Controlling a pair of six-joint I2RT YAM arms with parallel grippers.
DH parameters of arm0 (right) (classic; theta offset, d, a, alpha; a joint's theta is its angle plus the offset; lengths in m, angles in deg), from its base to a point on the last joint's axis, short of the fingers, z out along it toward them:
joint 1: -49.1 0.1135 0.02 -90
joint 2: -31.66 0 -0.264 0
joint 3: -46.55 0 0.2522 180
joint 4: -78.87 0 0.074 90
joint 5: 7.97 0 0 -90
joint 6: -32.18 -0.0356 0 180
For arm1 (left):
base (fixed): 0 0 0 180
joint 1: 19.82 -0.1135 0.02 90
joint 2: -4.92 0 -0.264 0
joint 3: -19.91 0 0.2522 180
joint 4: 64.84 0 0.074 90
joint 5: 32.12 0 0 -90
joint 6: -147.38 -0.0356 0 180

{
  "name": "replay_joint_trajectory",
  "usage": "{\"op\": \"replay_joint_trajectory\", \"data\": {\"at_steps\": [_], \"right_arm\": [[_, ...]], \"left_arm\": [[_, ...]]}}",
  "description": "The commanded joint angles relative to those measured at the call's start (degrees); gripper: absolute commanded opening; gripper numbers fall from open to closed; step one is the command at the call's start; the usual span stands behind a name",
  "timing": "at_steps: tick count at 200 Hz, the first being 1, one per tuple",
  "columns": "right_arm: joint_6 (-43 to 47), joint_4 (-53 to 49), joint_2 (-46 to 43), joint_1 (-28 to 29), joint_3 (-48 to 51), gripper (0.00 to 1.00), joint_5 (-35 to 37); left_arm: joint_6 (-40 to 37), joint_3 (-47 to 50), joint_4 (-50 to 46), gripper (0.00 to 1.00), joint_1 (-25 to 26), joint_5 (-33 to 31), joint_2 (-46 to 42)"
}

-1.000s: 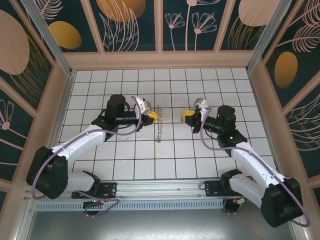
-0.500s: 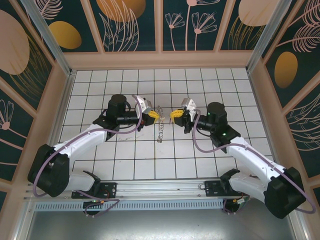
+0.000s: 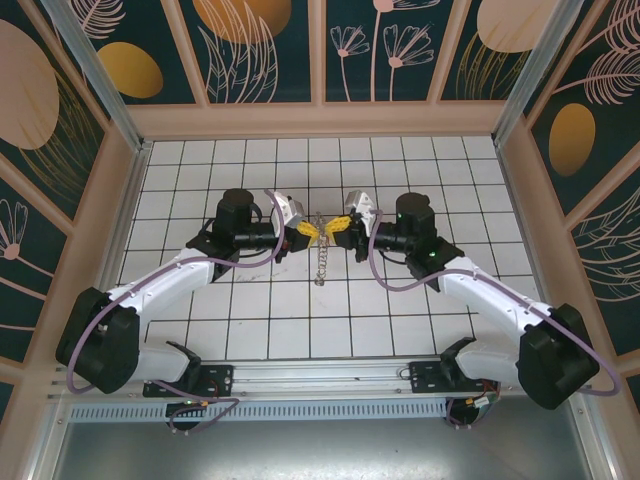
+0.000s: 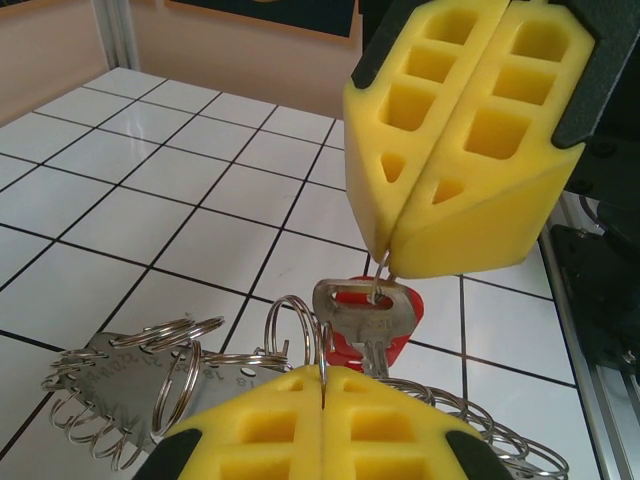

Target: Put the keys on the keyring

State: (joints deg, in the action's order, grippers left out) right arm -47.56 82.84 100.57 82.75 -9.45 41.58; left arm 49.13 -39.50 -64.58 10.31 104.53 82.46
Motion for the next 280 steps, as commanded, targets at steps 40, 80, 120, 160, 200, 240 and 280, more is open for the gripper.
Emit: {"op": "replay_joint_trajectory", "data": {"at_steps": [40, 80, 120, 160, 200, 240, 280], "right_arm": [[1.69, 0.69, 2.52, 0.96, -3.66, 0.0, -2.53], [2.34, -1.52, 3.95, 1.57, -5.15, 0.0, -1.72], [3.8, -3.38, 3.87, 1.91, -5.1, 0.0, 3.38], [3.97, -2.34, 2.23, 2.03, -3.39, 0.0, 8.64], [1.35, -4.79, 2.46, 2.03, -4.39, 0.0, 13.91], [-0.36, -8.57, 3.27, 1.92, -5.55, 0.0, 14.53], [-3.59, -9.65, 4.46, 1.58, -6.18, 0.03, 11.15]], "left_arm": [[0.61, -1.02, 3.37, 0.0, 0.38, 2.05, 0.33], [0.42, -1.09, 3.08, 0.0, 0.42, 1.83, 0.14], [0.25, -1.29, 3.07, 0.0, 0.46, 1.82, -0.04], [0.15, -1.2, 3.12, 0.0, 0.38, 2.39, 0.03], [-1.21, -1.02, 3.29, 0.0, 0.41, 2.75, -0.11], [-1.96, -0.68, 4.18, 0.0, 0.41, 3.02, -0.21], [-2.44, 0.03, 5.74, 0.0, 0.43, 3.26, -0.36]]}}
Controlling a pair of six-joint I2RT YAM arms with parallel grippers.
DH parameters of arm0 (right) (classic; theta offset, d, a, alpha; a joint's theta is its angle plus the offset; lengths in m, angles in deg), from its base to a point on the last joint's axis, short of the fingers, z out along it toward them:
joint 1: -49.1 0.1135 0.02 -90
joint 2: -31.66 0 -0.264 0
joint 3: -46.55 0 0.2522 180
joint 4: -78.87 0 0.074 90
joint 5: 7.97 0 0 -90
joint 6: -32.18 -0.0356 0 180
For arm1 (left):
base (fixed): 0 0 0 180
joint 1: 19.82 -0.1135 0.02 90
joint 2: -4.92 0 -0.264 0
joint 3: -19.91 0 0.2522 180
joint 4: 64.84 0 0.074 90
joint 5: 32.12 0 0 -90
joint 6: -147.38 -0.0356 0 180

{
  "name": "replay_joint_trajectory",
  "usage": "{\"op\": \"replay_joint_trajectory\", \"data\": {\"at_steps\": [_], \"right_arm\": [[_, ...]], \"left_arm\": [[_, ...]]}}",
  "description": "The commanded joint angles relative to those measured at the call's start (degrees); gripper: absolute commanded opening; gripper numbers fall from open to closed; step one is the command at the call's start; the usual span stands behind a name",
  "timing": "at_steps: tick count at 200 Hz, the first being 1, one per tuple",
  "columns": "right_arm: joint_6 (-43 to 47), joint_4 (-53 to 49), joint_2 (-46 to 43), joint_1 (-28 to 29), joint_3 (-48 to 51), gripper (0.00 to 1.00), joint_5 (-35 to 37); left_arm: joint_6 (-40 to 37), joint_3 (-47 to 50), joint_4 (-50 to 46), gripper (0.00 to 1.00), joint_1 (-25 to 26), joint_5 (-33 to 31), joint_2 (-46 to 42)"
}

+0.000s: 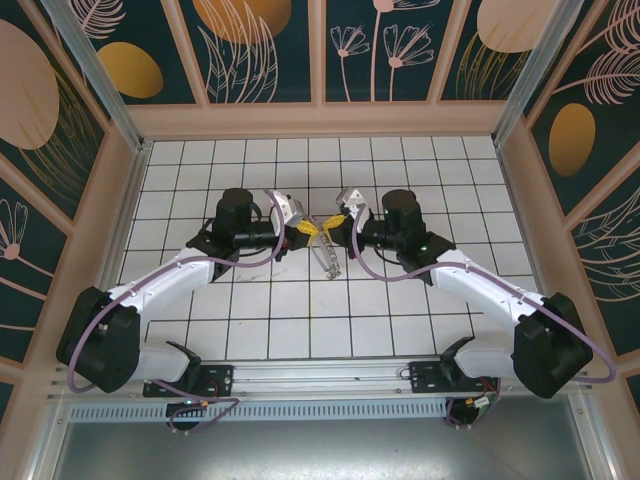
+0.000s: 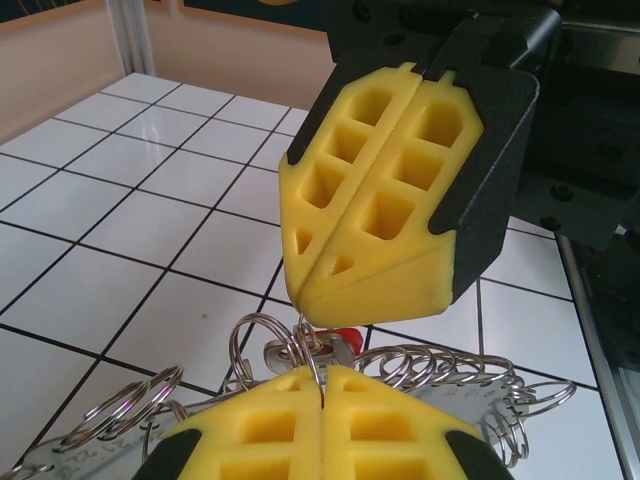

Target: Put the keys on the keyring

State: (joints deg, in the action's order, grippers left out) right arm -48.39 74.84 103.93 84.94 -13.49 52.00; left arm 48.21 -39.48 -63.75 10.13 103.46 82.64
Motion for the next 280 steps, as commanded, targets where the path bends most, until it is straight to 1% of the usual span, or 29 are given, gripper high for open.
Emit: {"op": "replay_joint_trajectory", "data": {"at_steps": [1, 17, 29, 65, 92, 125, 142, 164, 204, 233, 253, 280], "right_arm": [[-2.89, -1.69, 1.11, -0.6, -2.14, 0.04, 0.7], [-3.16, -2.0, 1.32, -0.77, -2.23, 0.14, 0.23], [-3.2, -1.69, 0.91, -1.01, -1.96, 0.19, 0.48], [-0.35, -1.56, -2.11, -2.26, -0.43, 0.24, 0.44], [4.02, -1.3, -5.67, -2.95, 1.37, 0.24, -0.48], [13.01, -2.62, -9.4, -2.88, 4.04, 0.23, -7.94], [16.04, -3.81, -9.95, -2.72, 4.75, 0.21, -9.37], [16.16, -3.86, -9.41, -2.36, 4.49, 0.16, -10.23], [16.31, -4.56, -6.65, -0.97, 3.37, 0.12, -10.72], [16.57, -4.06, -5.11, -0.27, 2.79, 0.12, -10.75], [17.07, -2.39, -4.93, -0.06, 3.11, 0.17, -9.71], [17.99, -1.45, -4.27, 0.11, 2.9, 0.17, -9.9]], "left_arm": [[-1.54, 0.01, 4.96, 0.0, 0.62, 4.29, -0.58], [-1.61, 0.35, 5.73, 0.0, 0.56, 4.18, -0.63], [-1.75, 0.35, 5.71, 0.0, 0.56, 4.13, -0.67], [-3.38, 0.35, 4.58, 0.0, 0.62, 4.0, -0.9], [-6.9, 0.68, 3.15, 0.0, 0.61, 4.01, -1.54], [-11.76, 1.68, 2.46, 0.0, 0.58, 4.5, -2.57], [-12.92, 1.18, 1.54, 0.0, 0.61, 5.07, -2.45], [-13.57, 0.39, 0.22, 0.0, 0.59, 5.83, -2.07], [-13.43, -0.26, -0.22, 0.0, 0.59, 6.89, -1.72], [-13.29, -0.51, -0.87, 0.0, 0.62, 7.08, -1.6], [-13.42, -0.43, -0.87, 0.0, 0.55, 7.16, -1.7], [-13.46, -0.56, -0.87, 0.0, 0.57, 7.59, -1.71]]}}
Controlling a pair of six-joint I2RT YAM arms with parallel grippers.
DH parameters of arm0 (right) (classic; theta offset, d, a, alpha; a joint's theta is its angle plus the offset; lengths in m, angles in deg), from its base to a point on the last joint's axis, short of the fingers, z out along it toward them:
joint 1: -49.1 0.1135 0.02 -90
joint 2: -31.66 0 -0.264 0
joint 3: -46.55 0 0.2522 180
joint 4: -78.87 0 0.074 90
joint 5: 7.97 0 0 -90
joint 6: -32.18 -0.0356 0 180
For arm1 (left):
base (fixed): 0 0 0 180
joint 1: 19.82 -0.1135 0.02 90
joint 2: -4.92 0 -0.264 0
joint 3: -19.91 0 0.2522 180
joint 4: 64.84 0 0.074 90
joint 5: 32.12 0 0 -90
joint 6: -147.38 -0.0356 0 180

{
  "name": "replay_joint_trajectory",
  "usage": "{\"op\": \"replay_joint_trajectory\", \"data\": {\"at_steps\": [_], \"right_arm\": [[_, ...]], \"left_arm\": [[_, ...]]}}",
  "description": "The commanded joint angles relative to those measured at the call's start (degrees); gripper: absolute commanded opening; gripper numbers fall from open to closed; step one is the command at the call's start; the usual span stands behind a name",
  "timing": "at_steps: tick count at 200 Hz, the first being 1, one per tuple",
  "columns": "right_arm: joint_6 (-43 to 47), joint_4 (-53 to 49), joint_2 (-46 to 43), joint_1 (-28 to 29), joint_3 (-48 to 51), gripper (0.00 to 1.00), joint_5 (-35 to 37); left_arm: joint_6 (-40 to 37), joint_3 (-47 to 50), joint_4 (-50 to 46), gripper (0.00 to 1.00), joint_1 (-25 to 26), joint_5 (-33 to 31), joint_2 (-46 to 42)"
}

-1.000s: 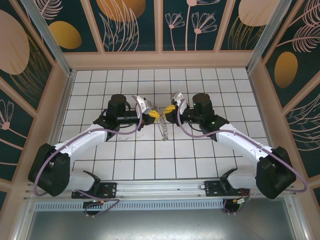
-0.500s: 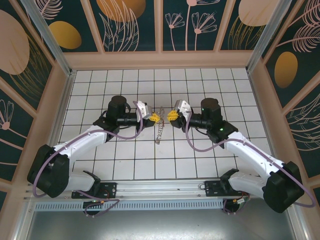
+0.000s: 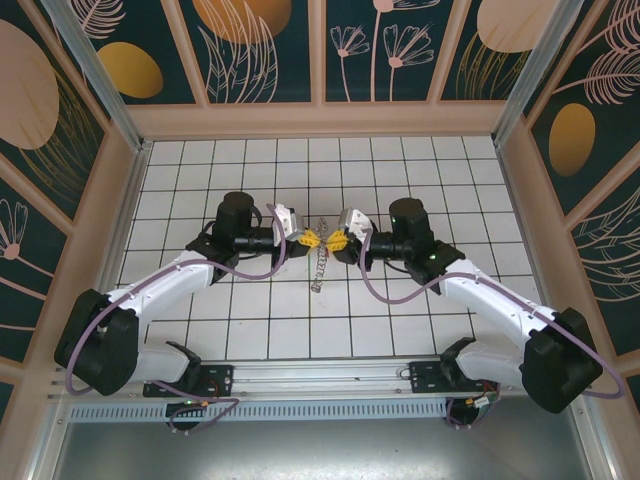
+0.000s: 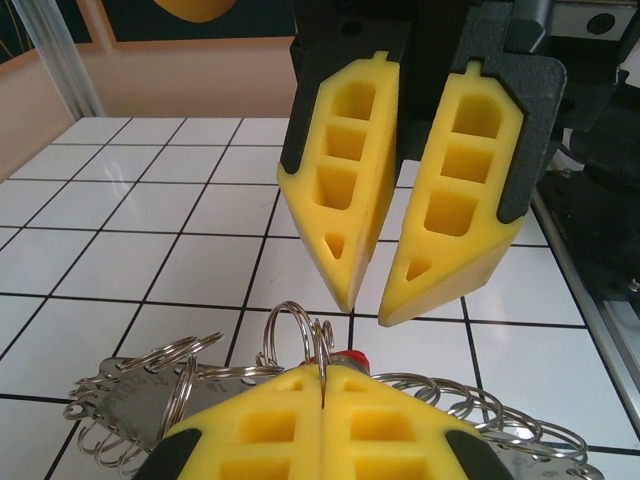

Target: Put the keys on the keyring

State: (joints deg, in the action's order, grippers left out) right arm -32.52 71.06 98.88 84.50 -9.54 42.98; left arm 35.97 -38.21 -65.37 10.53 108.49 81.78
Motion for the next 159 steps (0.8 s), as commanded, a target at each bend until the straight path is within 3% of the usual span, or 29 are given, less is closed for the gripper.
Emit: {"op": "replay_joint_trajectory", "data": {"at_steps": [1, 49, 159], "right_arm": [[2.12, 2.32, 0.79, 0.55, -1.08, 0.17, -0.91], [2.3, 2.46, 2.82, 0.71, -1.88, 0.15, -1.3], [5.97, -1.59, -0.24, 0.62, -1.64, 0.24, 1.78]], "left_arm": [[-1.2, -1.81, 0.74, 0.0, 0.16, 2.61, -0.85], [-1.27, -1.93, 0.8, 0.0, 0.19, 3.27, -0.81], [-1.28, -2.05, 0.64, 0.0, 0.21, 2.76, -0.86]]}}
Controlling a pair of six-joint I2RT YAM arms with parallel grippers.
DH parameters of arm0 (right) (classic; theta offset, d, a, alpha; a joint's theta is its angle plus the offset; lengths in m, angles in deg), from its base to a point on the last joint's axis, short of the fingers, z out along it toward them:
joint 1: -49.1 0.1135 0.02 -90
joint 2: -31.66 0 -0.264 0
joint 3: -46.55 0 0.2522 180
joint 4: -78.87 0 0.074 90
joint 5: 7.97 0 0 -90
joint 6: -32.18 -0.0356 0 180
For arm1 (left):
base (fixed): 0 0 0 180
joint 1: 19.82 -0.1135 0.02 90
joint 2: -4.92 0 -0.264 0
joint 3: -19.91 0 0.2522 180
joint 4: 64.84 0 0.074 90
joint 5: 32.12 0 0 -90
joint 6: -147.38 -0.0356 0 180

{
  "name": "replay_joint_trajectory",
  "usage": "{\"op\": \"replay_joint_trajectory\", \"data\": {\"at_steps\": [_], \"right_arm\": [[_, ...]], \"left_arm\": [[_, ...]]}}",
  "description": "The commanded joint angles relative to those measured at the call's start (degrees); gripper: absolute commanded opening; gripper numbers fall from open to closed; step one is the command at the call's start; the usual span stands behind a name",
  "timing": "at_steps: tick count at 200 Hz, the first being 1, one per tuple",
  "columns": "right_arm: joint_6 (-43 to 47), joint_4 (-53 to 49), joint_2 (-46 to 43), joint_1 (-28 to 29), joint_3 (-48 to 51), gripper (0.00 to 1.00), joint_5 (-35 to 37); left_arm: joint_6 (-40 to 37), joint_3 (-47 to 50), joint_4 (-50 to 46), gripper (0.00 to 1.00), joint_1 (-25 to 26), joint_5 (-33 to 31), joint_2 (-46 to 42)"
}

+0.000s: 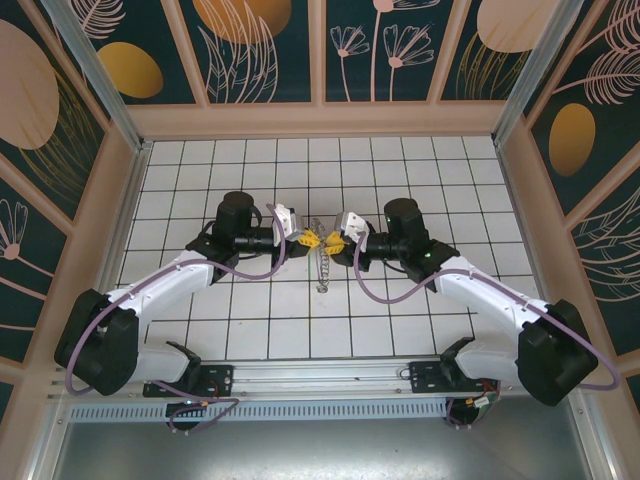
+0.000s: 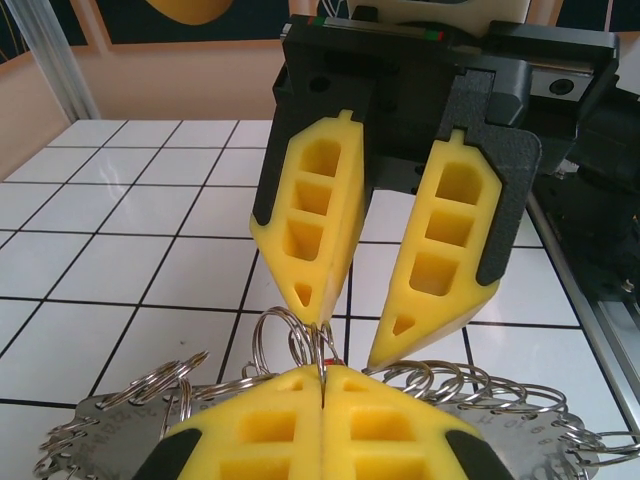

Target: Put the keys on the keyring

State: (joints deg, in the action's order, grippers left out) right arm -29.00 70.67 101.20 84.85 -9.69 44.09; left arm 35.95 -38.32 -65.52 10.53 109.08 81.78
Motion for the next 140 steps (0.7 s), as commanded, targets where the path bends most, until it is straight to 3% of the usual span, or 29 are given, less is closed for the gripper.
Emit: {"op": "replay_joint_trajectory", "data": {"at_steps": [1, 140], "right_arm": [[2.46, -1.18, -2.56, 0.23, -1.48, 0.24, 0.67], [1.31, 4.0, -1.18, 0.29, -1.03, 0.23, -2.67]], "left_arm": [[-1.29, -1.94, 0.84, 0.0, 0.23, 2.2, -0.89], [-1.14, -1.85, 0.91, 0.0, 0.18, 2.86, -0.48]]}}
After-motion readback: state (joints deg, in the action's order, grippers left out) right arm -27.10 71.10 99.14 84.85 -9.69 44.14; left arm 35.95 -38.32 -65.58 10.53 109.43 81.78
